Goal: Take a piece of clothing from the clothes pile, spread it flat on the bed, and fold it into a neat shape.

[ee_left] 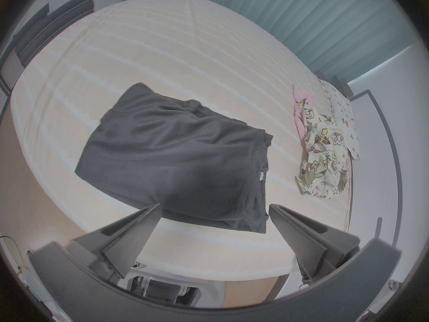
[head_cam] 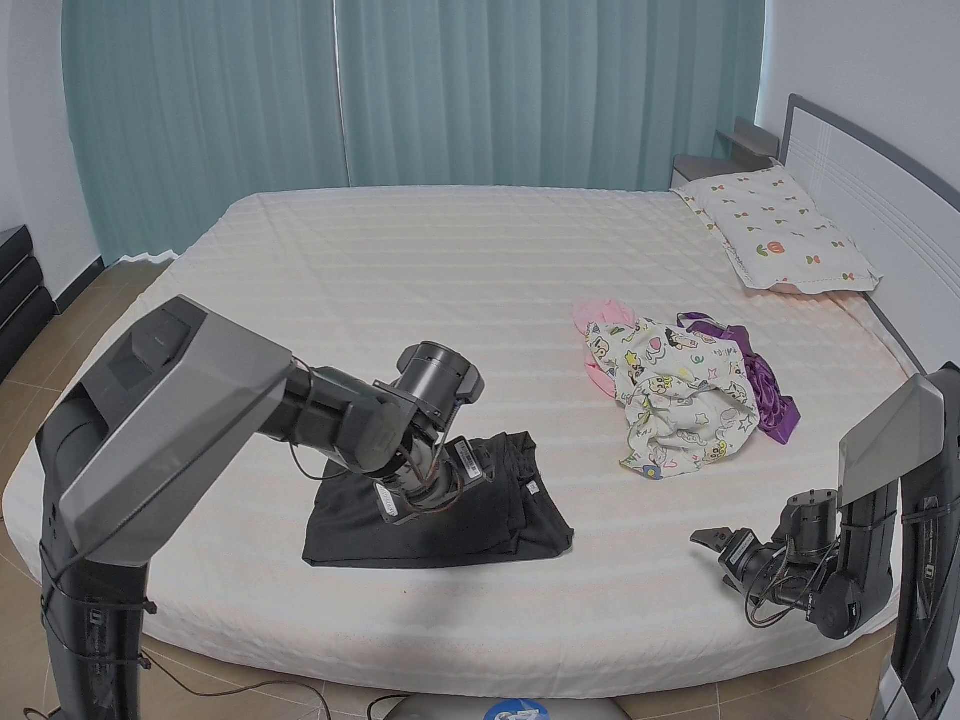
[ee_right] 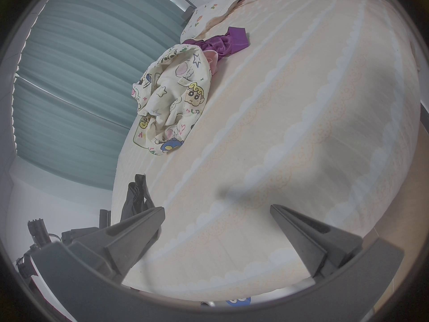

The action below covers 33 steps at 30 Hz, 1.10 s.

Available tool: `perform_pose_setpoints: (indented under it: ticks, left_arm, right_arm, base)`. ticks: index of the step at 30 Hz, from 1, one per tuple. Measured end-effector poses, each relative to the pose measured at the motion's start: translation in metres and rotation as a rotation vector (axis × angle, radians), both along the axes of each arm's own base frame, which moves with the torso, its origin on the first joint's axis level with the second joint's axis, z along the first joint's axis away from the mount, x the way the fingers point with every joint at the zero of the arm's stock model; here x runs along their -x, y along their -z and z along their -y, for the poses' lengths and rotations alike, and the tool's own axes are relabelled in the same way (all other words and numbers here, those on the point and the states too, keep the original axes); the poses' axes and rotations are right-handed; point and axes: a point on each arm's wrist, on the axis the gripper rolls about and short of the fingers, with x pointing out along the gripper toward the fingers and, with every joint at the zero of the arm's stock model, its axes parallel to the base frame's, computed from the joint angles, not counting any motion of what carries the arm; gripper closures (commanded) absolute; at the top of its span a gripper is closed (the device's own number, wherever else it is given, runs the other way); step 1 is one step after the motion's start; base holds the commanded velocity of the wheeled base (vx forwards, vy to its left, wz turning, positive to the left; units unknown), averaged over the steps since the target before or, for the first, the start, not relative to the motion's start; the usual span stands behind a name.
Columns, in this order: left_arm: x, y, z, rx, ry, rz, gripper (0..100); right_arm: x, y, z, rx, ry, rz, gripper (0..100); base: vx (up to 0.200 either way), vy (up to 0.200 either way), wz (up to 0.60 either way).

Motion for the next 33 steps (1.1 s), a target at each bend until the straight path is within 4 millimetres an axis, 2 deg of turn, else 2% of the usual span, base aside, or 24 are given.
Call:
perform_pose_setpoints:
  ticks: [10,17,25,33]
  left_arm:
    - [0.008,-0.002,-0.05,0.088,-0.049,-0.037,0]
    - [0.015,0.005,-0.079,0.146,-0.077,-0.031,0]
    - [0.025,0.012,-0.104,0.222,-0.086,-0.029,0]
    - [0.026,0.017,-0.127,0.311,-0.096,-0.022,0]
  right_arm:
    - [0.0,0.0,0.0,0.002,-0.001,0.002,0]
    - [0.0,0.0,0.0,0.005,-0.004,0.003,0]
    - [-0.002,0.0,0.0,0.006,-0.003,0.008,0]
    - [-0.005,-0.003,-0.004,0.038,-0.038,0.041,0]
  base:
    - [0.0,0.2,0.0]
    - [0.0,0.2,0.0]
    - [0.0,0.2,0.0]
    - [0.0,0.2,0.0]
